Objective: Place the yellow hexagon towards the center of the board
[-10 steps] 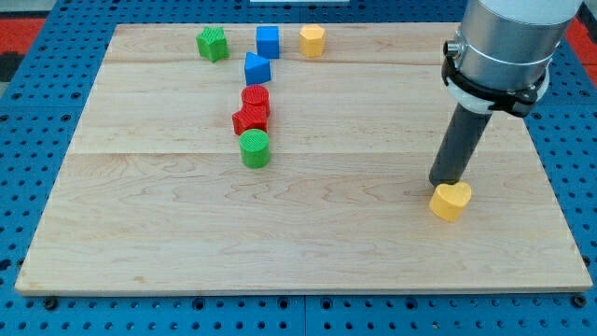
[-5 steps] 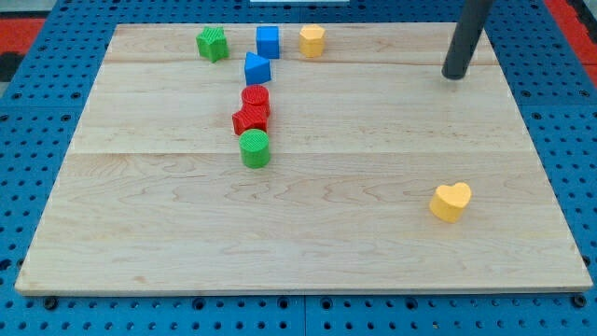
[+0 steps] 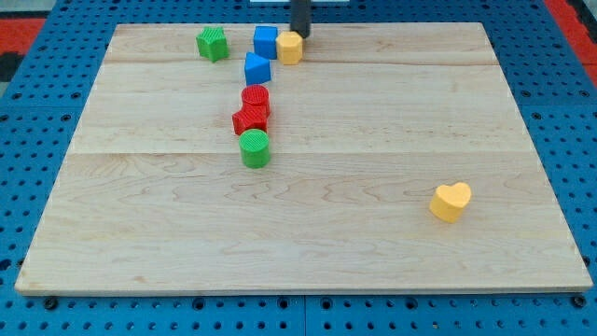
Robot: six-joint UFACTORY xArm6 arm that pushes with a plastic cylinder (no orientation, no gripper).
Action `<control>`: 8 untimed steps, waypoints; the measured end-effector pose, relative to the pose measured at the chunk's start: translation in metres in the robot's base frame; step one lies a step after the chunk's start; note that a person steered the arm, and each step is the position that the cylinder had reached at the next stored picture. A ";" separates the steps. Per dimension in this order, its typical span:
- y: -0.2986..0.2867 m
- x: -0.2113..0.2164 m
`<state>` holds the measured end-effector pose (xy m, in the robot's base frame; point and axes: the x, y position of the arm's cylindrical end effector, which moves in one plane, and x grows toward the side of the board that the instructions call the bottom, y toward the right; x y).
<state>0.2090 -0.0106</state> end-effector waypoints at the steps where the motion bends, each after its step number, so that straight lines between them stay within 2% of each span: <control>1: -0.012 0.014; 2: -0.020 0.044; 3: -0.060 0.045; 4: -0.057 0.064; 5: -0.014 0.079; 8: 0.021 0.093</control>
